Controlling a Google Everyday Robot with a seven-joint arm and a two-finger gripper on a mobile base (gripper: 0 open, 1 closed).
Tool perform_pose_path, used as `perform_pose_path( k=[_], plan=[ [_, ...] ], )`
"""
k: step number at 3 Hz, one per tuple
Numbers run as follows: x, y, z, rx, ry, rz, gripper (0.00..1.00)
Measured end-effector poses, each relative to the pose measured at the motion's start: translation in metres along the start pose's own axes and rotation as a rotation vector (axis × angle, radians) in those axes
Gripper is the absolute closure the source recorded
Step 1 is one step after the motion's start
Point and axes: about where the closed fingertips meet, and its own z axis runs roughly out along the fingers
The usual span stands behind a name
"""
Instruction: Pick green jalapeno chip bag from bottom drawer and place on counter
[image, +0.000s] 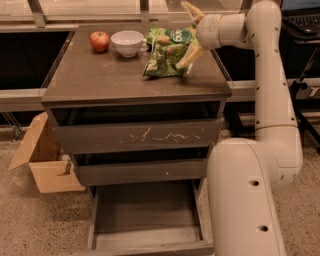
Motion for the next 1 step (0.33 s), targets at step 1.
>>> perform_pose_path(
  k=[1],
  plan=[
    [-0.0053, -0.0281, -0.0287, 0.084, 0.017, -0.033, 0.0]
  ],
)
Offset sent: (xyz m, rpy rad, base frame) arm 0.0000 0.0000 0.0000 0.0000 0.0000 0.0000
